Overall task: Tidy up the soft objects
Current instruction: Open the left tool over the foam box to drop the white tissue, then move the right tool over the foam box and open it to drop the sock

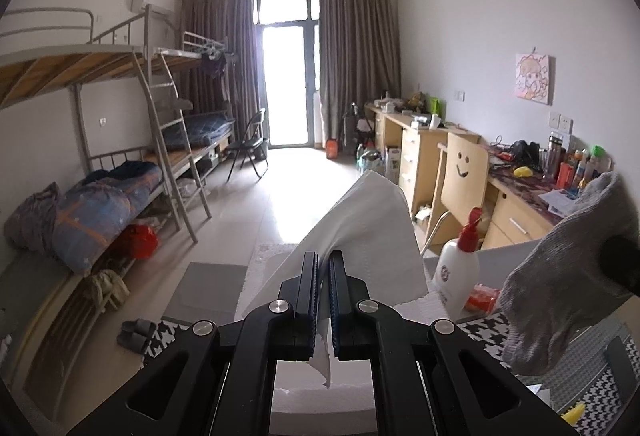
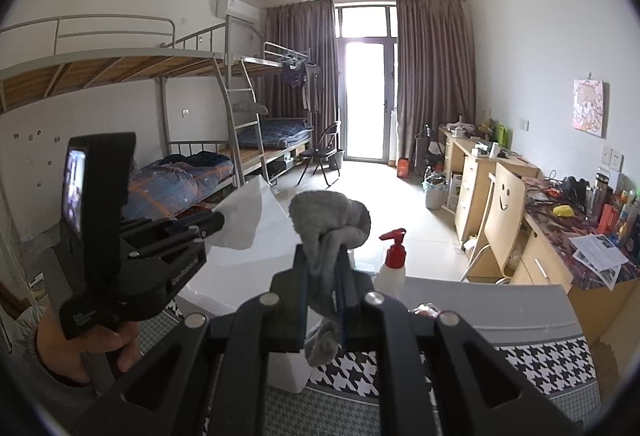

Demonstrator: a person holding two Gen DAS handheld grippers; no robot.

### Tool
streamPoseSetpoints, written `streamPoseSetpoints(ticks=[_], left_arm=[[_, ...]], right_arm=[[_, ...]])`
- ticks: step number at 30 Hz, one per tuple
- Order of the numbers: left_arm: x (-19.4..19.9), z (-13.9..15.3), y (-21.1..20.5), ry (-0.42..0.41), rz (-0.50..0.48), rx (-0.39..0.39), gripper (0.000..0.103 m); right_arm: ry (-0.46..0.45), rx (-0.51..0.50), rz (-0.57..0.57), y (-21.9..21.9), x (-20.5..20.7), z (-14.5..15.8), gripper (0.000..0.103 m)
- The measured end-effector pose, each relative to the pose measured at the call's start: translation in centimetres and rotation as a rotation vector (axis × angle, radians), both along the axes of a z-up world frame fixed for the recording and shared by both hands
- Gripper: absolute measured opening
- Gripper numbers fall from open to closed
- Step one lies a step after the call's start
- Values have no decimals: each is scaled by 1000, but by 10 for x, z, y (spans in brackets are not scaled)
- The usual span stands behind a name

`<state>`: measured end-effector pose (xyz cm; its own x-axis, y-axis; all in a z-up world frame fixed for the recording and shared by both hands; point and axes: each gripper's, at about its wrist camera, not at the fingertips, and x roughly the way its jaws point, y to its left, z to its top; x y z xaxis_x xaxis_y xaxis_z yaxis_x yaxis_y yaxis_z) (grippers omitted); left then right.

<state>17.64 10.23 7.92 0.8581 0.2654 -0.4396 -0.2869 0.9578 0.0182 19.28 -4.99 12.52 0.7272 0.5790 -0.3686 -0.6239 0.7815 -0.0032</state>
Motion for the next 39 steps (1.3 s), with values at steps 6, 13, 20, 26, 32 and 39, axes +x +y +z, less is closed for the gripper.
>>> streamPoseSetpoints(ticks=[6,13,20,26,32,39], left_arm=[[8,-6,9,33,4,-16,6],[17,-16,17,89,-2,-39,7],[15,-18,21,85,-2,-66,72],[9,-16,21,70,-3,-61,99],[3,-14,17,79,8,3,102],[-6,-16,19,108,48,23,102]], right_arm=[[10,-7,8,1,4,-5,15],[15,-11,4,3,5,-4,15],[18,-19,8,7,8,-2,15],[14,-18,8,7,8,-1,15],[3,-23,10,13,8,4,15],[-3,-34,28,22,9,6,15]])
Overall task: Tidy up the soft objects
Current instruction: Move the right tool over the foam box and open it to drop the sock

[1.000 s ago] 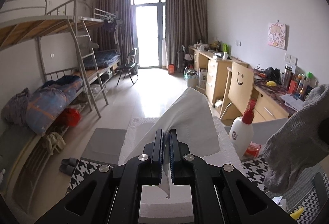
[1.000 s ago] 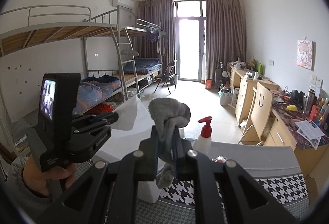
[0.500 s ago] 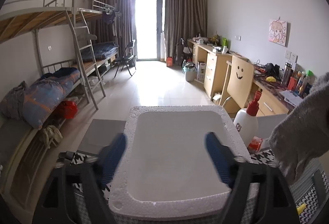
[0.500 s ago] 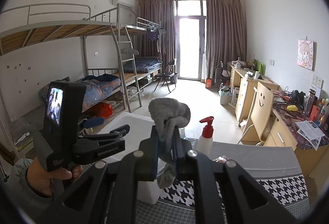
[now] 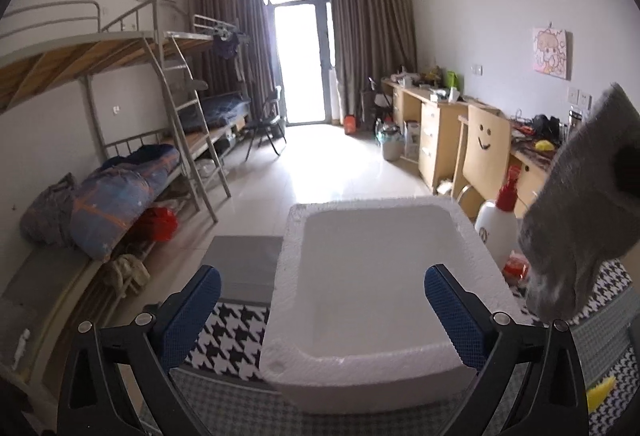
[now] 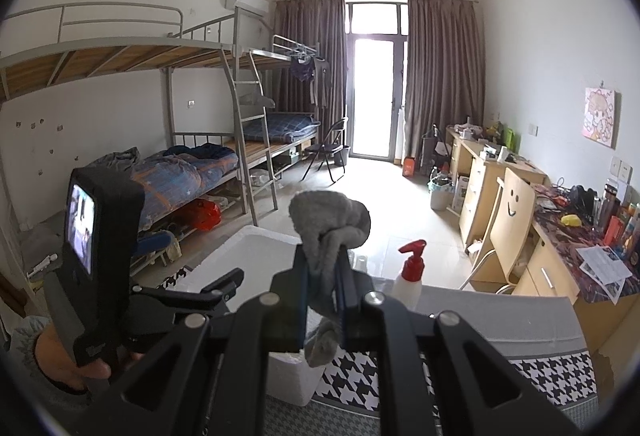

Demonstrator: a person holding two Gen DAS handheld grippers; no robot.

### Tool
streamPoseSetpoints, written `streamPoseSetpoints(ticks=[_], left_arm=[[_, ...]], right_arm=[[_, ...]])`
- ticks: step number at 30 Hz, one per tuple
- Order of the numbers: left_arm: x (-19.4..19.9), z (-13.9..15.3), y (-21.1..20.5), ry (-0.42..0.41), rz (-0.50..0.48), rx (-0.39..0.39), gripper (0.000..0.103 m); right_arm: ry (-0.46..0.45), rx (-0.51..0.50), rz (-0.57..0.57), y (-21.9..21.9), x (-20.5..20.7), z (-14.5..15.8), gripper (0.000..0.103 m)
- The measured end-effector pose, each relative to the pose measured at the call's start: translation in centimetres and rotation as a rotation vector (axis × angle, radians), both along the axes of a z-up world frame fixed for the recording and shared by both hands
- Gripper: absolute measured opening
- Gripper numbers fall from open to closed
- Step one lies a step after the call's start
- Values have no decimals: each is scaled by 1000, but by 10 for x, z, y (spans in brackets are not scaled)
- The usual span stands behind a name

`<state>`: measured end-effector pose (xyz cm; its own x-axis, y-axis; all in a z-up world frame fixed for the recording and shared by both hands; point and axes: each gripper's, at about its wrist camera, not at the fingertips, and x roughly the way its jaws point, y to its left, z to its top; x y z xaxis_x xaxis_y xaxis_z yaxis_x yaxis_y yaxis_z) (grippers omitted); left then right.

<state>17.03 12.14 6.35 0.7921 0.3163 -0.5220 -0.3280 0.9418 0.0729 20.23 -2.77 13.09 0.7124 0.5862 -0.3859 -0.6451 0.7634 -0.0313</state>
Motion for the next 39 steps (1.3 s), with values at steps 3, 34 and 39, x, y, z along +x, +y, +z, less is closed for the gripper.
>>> streamPoseSetpoints(ticks=[3,34,39], left_arm=[[-4,-1,-4,12,11,30,102],[-54,-1,27,-134,109,-27,102],[-57,-6,32,-138,140,-39,102]], right_arm=[[-1,-2,5,3,2,0,15],[-2,-24,51,42,13,-4,15],[21,-36,42,46,22,-13,15]])
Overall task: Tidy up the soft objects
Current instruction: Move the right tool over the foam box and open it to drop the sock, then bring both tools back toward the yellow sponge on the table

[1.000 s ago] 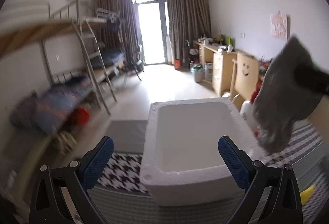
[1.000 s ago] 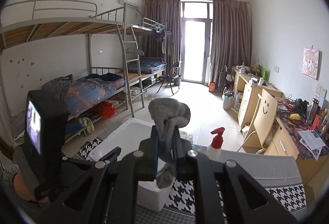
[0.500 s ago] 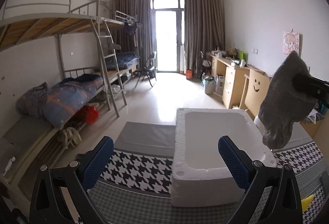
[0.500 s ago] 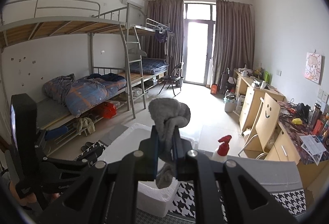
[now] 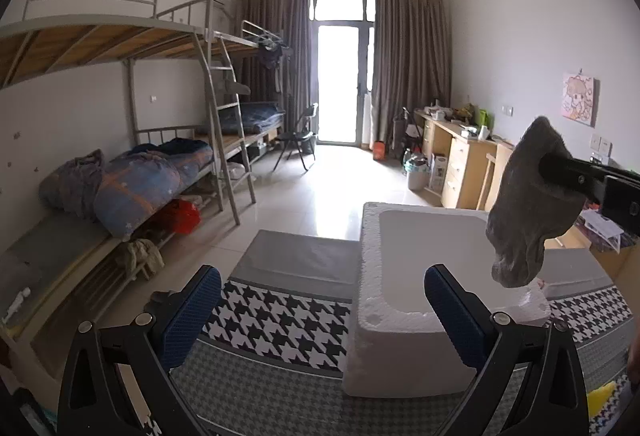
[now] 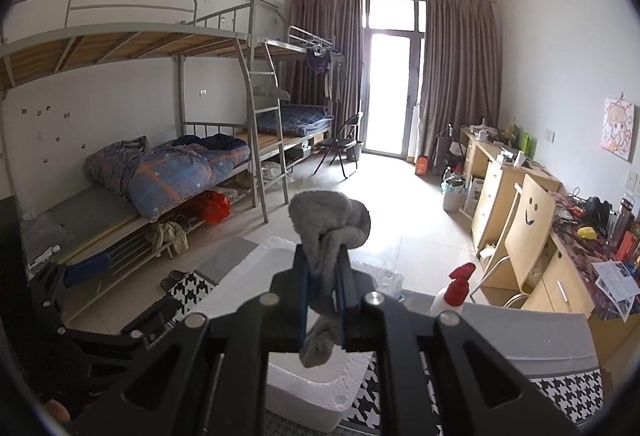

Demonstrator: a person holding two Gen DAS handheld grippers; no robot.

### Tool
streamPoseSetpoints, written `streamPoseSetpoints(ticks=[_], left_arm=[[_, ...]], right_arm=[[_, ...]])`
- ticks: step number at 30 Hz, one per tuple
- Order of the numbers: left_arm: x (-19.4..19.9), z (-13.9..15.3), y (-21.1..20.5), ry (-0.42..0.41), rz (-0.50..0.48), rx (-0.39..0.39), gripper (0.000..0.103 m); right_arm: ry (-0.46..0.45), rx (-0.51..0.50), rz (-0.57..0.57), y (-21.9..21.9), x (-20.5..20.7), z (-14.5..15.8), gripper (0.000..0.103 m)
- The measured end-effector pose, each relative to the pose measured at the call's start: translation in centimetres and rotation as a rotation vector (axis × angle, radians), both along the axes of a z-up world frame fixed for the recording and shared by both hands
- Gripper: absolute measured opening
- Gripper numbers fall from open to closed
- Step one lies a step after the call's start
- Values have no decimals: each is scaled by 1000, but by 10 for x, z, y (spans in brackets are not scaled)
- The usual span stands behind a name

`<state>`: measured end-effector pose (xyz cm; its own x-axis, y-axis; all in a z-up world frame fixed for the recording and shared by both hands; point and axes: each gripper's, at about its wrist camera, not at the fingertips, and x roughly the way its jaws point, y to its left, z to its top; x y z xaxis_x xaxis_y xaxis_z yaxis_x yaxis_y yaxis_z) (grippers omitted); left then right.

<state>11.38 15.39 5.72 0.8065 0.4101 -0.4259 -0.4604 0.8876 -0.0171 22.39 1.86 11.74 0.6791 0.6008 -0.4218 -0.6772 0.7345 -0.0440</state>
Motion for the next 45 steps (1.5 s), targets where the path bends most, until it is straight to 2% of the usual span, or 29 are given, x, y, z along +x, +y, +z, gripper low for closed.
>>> streamPoseSetpoints(ticks=[3,11,20,23,25,26,27,29,45], left_arm=[[-2,-3,-3,3,15,27,102],[-4,-10,0,-11,9,-8,102],[-8,-11,-9,-15,-2,39,102],[-7,-12,-5,-16,-13,14,102],[-8,-13,-4,-17,-11,11,102],[-8,-13,-4,-13,-10,12,102],[-8,-14,-4,-10,-9,13,102],[-8,-15,-4,-6,-8,13,102],[-12,-11,-15,-17,-32,24,102]], right_arm=[[18,-11,-6,3,5,-4,15],[63,-34,1,14,13,-19,15],[102,-78,-7,25,24,-34,15],[124,-98,-1,30,27,-40,15],[131,-119,-10,34,28,-43,21],[136,-121,-13,34,29,-45,36],[138,-123,-15,34,29,-46,58],[118,-115,-15,32,25,-46,79],[85,-81,4,7,3,-30,80]])
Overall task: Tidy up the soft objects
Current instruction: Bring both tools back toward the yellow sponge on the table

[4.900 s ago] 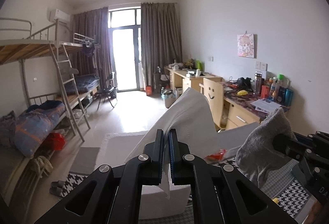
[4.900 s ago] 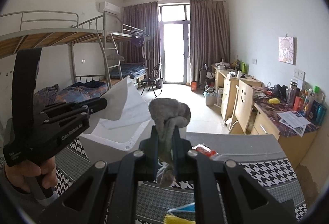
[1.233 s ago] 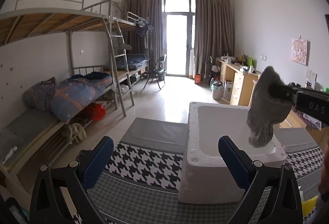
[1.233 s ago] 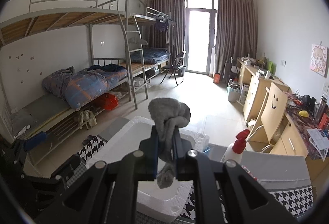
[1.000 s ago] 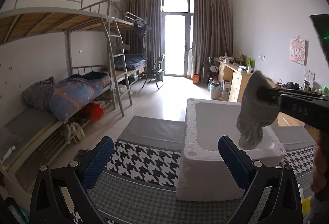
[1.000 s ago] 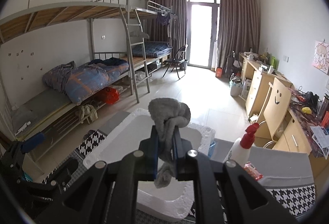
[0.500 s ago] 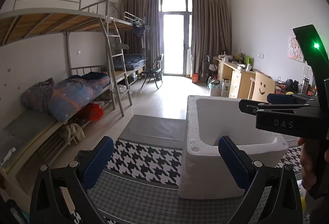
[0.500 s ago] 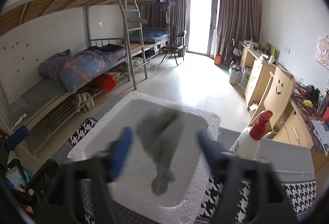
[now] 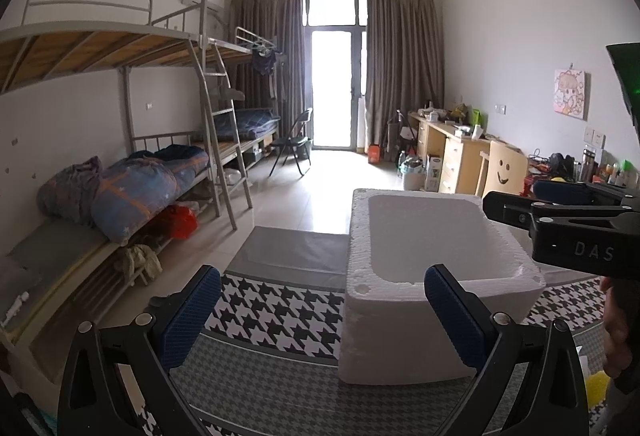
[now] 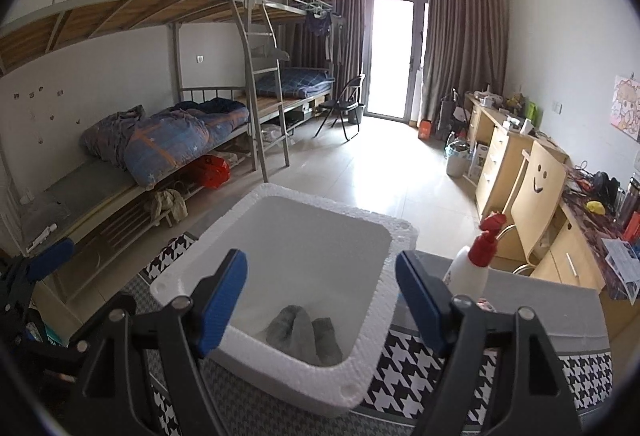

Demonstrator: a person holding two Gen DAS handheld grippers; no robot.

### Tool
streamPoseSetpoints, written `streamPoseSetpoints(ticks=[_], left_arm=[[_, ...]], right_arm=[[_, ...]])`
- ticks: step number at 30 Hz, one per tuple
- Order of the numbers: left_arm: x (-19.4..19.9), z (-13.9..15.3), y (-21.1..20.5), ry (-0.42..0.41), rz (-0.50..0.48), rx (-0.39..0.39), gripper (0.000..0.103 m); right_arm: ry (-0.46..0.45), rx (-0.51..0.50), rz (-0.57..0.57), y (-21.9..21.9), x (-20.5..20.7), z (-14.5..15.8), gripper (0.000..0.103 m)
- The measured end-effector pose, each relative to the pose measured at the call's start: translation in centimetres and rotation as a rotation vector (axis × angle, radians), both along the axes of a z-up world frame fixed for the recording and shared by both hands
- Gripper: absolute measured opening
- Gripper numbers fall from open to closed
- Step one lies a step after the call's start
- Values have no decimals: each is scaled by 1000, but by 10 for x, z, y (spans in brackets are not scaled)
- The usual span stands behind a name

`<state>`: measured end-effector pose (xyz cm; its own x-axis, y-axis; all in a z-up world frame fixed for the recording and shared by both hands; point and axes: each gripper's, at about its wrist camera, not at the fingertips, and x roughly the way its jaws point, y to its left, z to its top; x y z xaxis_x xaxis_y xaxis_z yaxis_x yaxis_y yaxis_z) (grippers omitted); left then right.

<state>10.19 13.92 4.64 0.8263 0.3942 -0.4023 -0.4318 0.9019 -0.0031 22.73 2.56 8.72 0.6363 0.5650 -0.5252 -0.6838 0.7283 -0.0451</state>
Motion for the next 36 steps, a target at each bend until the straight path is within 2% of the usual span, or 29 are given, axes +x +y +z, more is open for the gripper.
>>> streamPoseSetpoints(ticks=[6,14,20,36], left_arm=[[-4,1,-4,-5,5,10,102],[-7,3,-13,-10,-38,-8,102],[-10,7,-18,-16,-50,-5,102],[-22,16,-44,-57,-124,-5,102]], right_arm=[[-8,22,-12,-6,-6,3,85],[-3,42,-1,-21,-13,5,86],[-23,68,-5,-34,-28,9,91],[-60,107,-45,-65,-58,13,91]])
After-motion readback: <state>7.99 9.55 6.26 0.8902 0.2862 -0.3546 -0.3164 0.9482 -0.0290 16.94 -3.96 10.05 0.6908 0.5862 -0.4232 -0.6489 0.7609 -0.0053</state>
